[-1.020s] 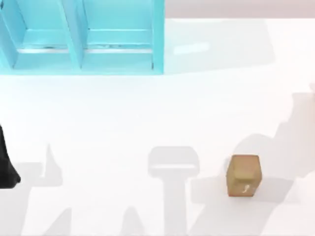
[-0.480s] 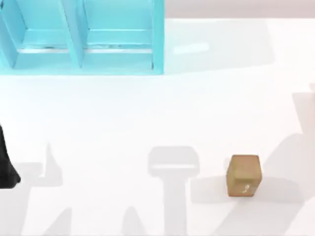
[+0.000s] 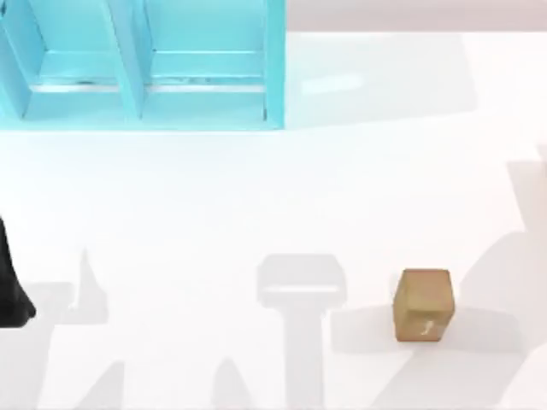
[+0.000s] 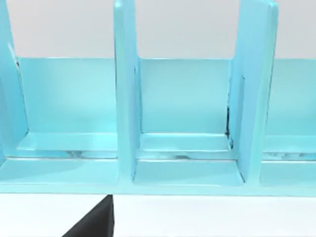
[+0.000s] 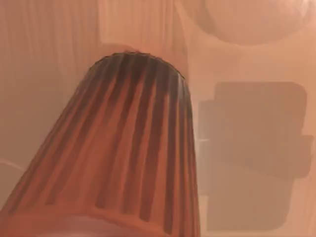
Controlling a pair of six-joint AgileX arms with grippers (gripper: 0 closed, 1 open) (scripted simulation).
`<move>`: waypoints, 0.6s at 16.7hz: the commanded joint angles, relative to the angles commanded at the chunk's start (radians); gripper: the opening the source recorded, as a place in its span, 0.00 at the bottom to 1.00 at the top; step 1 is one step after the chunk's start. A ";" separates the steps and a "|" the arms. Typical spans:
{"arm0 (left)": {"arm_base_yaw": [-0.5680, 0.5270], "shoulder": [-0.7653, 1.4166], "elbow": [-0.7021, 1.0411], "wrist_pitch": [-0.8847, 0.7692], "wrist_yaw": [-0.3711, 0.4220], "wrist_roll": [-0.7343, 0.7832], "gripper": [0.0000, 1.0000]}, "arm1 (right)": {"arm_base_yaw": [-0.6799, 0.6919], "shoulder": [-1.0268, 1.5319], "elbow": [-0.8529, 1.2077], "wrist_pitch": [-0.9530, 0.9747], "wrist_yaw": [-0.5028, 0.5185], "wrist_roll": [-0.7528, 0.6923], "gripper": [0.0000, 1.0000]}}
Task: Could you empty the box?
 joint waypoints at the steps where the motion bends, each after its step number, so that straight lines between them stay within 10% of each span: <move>1: 0.000 0.000 0.000 0.000 0.000 0.000 1.00 | 0.000 0.000 0.000 0.000 0.000 0.000 0.62; 10: 0.000 0.000 0.000 0.000 0.000 0.000 1.00 | 0.000 0.000 0.000 0.000 0.000 0.000 0.00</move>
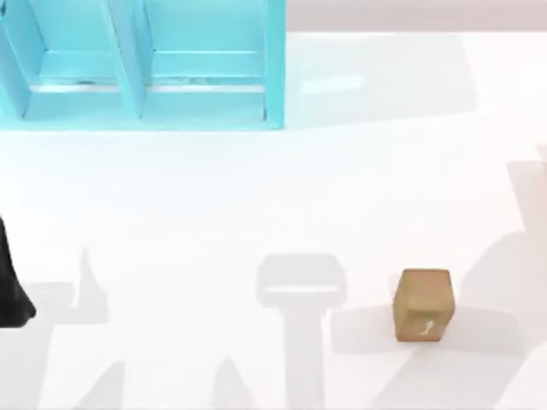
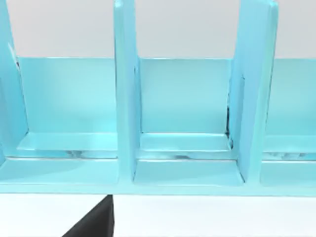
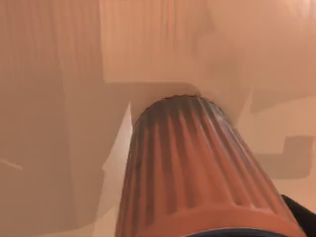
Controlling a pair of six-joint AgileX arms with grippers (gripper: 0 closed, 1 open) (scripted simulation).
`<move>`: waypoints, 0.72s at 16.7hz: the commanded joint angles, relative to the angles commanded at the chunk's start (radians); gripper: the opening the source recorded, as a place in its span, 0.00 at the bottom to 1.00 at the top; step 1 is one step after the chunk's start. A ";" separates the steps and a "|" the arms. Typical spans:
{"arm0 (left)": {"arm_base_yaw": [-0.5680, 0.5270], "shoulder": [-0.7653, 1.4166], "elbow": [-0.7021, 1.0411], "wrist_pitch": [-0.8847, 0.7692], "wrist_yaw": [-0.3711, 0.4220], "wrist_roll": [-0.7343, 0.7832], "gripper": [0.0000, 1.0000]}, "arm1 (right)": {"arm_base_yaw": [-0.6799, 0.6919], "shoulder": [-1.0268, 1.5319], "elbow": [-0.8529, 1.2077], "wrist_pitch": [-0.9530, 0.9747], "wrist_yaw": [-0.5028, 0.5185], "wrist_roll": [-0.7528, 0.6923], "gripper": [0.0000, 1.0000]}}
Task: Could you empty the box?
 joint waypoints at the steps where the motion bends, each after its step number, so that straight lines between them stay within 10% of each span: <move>1: 0.000 0.000 0.000 0.000 0.000 0.000 1.00 | 0.000 0.000 0.000 0.000 0.000 0.000 0.00; 12: 0.000 0.000 0.000 0.000 0.000 0.000 1.00 | 0.005 -0.021 0.045 -0.055 -0.005 0.005 0.00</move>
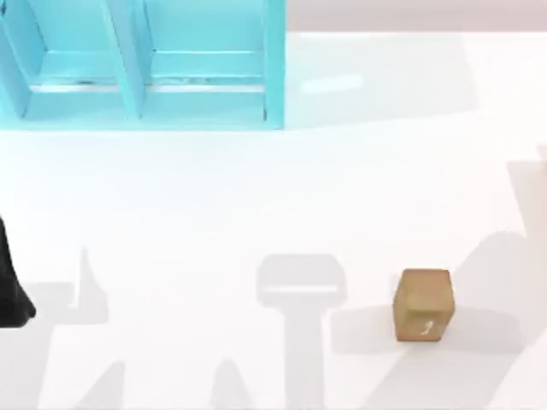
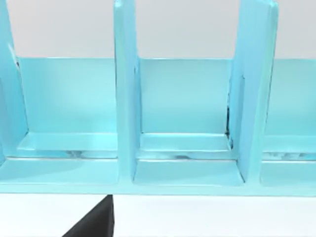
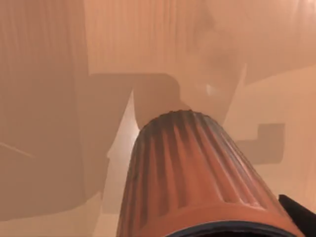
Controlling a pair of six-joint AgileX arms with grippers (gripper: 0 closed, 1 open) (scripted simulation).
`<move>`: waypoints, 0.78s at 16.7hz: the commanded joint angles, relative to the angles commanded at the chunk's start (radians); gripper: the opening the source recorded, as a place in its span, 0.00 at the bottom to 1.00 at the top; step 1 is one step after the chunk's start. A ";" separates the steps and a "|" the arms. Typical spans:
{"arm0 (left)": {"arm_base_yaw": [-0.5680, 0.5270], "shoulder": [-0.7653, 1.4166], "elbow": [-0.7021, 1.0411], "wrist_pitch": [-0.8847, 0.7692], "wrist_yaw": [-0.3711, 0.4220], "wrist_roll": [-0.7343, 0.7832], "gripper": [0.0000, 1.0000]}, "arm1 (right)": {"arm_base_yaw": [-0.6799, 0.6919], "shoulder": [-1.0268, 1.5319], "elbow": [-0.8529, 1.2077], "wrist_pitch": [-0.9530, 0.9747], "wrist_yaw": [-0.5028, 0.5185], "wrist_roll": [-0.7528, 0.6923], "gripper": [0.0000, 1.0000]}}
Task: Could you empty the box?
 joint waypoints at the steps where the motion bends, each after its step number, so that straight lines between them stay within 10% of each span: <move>1: 0.000 0.000 0.000 0.000 0.000 0.000 1.00 | 0.004 -0.009 0.027 -0.028 0.000 0.001 0.00; 13: 0.000 0.000 0.000 0.000 0.000 0.000 1.00 | -0.016 -0.031 0.428 -0.399 0.015 0.008 0.00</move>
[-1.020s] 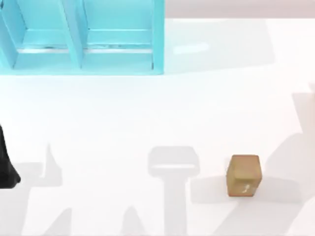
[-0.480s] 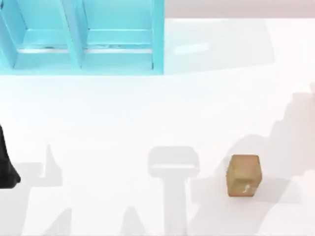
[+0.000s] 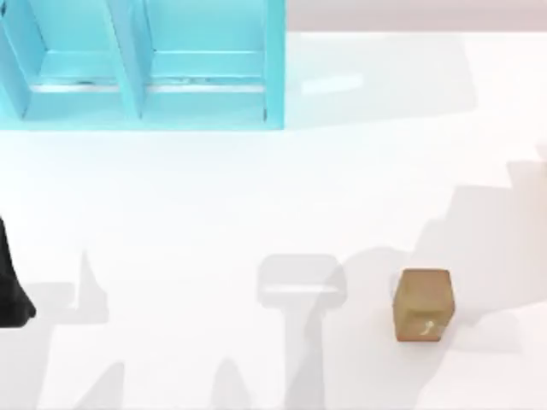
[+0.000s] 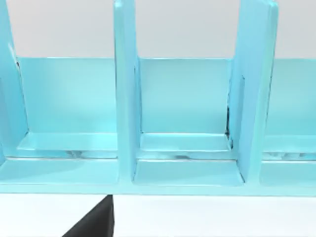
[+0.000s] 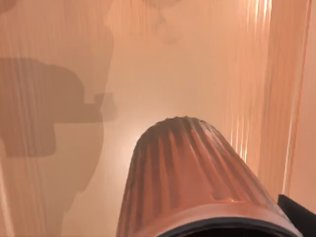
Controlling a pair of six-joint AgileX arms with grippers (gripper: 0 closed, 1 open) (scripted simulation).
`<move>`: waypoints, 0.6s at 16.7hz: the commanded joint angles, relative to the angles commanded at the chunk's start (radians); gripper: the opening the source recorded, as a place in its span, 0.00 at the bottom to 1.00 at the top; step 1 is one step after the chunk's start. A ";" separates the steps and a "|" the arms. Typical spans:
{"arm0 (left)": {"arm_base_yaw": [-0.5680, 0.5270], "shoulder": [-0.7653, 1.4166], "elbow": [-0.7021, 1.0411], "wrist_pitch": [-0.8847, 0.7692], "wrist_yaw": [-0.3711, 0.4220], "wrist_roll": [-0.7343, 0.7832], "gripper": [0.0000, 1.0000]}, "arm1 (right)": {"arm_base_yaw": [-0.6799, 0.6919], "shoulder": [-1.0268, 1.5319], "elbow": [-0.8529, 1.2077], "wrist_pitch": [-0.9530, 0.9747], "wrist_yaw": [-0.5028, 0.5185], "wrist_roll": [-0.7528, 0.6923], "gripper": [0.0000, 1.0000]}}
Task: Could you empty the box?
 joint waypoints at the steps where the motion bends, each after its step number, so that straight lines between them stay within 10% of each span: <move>1: 0.000 0.000 0.000 0.000 0.000 0.000 1.00 | 0.002 0.014 0.012 -0.025 -0.004 -0.006 0.00; 10: 0.000 0.000 0.000 0.000 0.000 0.000 1.00 | 0.041 0.048 0.031 -0.047 -0.006 0.022 0.00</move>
